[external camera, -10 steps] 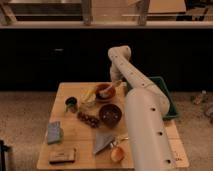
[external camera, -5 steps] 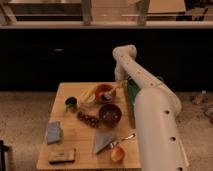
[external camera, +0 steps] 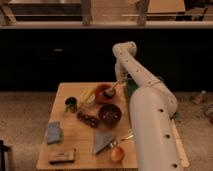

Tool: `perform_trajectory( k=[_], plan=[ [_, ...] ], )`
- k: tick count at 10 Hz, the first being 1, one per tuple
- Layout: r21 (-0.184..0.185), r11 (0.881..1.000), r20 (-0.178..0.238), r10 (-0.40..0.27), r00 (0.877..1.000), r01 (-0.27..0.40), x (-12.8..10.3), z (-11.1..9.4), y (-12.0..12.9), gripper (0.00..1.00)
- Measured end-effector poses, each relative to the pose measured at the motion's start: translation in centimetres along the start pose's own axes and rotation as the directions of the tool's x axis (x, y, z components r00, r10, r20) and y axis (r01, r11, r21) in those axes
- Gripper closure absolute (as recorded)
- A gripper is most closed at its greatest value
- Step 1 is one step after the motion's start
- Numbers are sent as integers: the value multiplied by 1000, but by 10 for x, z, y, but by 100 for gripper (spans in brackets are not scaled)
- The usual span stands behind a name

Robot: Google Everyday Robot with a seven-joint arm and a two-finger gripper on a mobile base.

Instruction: Wipe red bowl with brush

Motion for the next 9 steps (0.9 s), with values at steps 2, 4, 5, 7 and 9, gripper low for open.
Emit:
perform_trajectory(
  k=[2, 4, 5, 7, 9],
  plan=[
    [4, 1000, 13, -17, 1000, 17, -8, 8, -9, 100],
    [17, 998, 48, -55, 997, 54, -21, 19, -12, 100],
    [13, 996, 71, -84, 994, 84, -32, 26, -14, 100],
    [-22, 992, 115, -121, 986, 124, -43, 35, -1, 100],
    [-48, 989, 135, -133, 982, 141, -46, 37, 14, 100]
  ],
)
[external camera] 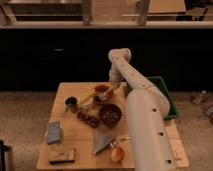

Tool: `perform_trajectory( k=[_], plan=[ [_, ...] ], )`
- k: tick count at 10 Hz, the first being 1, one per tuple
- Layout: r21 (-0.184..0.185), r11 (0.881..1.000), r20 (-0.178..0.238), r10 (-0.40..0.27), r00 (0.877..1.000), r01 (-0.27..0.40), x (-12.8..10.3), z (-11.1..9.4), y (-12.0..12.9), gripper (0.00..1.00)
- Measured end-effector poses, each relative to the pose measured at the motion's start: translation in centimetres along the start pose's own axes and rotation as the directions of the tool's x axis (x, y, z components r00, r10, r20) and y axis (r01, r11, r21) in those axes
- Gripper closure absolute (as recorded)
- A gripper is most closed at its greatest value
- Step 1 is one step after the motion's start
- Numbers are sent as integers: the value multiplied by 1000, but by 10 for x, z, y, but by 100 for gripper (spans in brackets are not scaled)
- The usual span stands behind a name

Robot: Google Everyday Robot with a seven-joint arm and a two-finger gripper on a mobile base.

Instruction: Wipe red bowl with brush

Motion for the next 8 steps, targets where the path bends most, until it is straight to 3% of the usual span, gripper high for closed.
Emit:
perform_trajectory(
  k=[2, 4, 8],
  plan=[
    [4, 1000, -2, 3, 1000, -3, 4, -8, 11, 100],
    [37, 999, -30, 27, 999, -26, 16, -26, 19, 100],
    [95, 995, -53, 43, 998, -38, 25, -39, 5, 100]
  ],
)
